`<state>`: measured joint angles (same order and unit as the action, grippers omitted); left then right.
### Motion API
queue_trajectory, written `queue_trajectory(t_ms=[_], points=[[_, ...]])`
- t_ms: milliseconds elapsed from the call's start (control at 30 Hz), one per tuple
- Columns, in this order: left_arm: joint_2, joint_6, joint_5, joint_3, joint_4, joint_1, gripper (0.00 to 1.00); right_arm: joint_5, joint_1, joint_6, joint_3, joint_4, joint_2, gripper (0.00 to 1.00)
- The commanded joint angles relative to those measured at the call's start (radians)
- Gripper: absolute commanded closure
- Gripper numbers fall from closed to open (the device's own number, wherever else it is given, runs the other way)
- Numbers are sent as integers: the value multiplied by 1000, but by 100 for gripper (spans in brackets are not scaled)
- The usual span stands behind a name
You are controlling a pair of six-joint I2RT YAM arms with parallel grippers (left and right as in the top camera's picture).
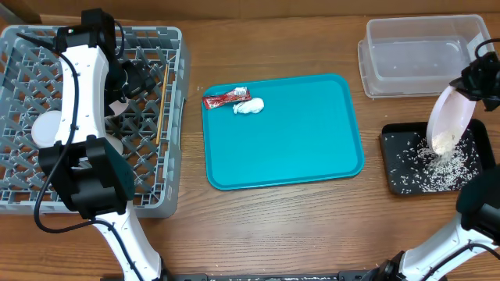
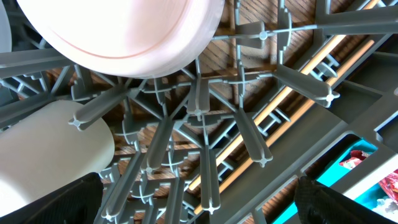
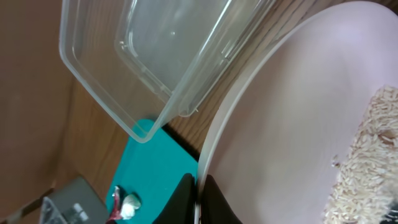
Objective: Sort waste into correct bins and load items into the dishwasher
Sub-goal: 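Tilt the plate to pour the rice onto the black tray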
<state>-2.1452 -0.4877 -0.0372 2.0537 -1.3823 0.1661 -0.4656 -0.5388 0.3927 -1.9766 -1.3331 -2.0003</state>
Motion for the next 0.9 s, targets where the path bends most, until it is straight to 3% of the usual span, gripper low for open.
queue_trajectory(t_ms=[0, 333, 500, 867], points=[[-10, 16, 4, -5, 3, 3, 0, -89, -35, 3, -32, -8, 31, 96], [-10, 16, 4, -5, 3, 3, 0, -192, -113, -3, -32, -87, -19, 96], [-10, 16, 4, -5, 3, 3, 0, -306, -130, -78, -32, -116, -27, 96], [-10, 16, 5, -5, 3, 3, 0, -289, -144, -110, -32, -106, -37, 96]])
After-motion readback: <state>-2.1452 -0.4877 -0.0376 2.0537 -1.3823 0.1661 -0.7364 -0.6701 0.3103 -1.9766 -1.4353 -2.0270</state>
